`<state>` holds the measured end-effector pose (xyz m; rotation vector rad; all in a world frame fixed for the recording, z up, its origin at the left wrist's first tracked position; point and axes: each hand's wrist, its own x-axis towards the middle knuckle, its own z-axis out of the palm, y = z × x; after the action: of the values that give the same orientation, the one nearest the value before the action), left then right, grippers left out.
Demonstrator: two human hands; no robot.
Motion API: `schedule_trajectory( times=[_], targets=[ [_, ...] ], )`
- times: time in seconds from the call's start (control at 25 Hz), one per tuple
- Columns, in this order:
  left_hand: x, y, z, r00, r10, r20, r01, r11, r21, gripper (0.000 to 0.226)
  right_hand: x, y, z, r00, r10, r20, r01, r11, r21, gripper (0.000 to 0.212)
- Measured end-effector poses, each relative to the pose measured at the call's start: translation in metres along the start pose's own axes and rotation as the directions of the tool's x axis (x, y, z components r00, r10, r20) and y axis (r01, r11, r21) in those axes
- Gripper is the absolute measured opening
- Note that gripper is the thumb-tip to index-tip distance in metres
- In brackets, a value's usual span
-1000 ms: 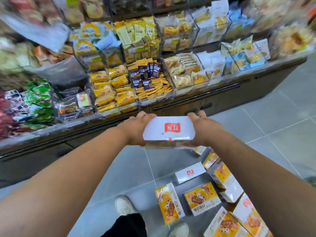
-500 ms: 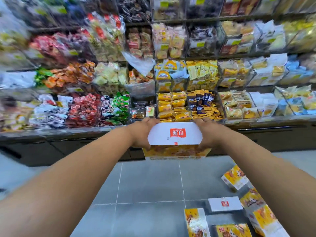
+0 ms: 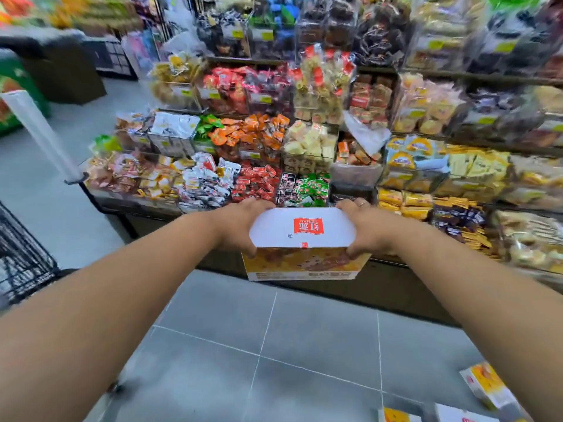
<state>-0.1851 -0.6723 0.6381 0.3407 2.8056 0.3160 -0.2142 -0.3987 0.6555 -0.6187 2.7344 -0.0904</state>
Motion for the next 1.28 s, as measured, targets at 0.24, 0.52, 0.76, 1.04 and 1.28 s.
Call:
schedule_trajectory(
  times=[0.24, 0.52, 0.76, 1.04, 1.28],
  targets=[
    [-0.057, -0.091, -0.014, 0.987, -0.148, -0.057, 0.143, 0.986, -0.091, 0.105, 0.062, -0.094, -0.022, 0.986, -0.166, 0.022, 0.167, 0.981, -0.094, 0.102],
    [-0.103, -0.196, -0.009, 0.913, -0.404, -0.052, 0.394, 0.909, -0.139, 0.107, 0.163, -0.199, -0.020, 0.918, -0.381, 0.111, 0.394, 0.910, -0.133, 0.109],
    [-0.141, -0.266, -0.031, 0.795, -0.600, -0.094, 0.564, 0.786, -0.253, 0.105, 0.249, -0.297, -0.041, 0.795, -0.583, 0.167, 0.606, 0.776, -0.177, 0.100],
    [-0.213, -0.341, -0.035, 0.614, -0.786, -0.070, 0.713, 0.591, -0.377, 0.108, 0.302, -0.438, -0.048, 0.622, -0.739, 0.257, 0.783, 0.588, -0.202, 0.096],
    [-0.299, -0.438, -0.030, 0.552, -0.833, -0.034, 0.769, 0.524, -0.367, 0.111, 0.330, -0.577, -0.016, 0.557, -0.782, 0.280, 0.831, 0.525, -0.184, 0.101]
  ],
)
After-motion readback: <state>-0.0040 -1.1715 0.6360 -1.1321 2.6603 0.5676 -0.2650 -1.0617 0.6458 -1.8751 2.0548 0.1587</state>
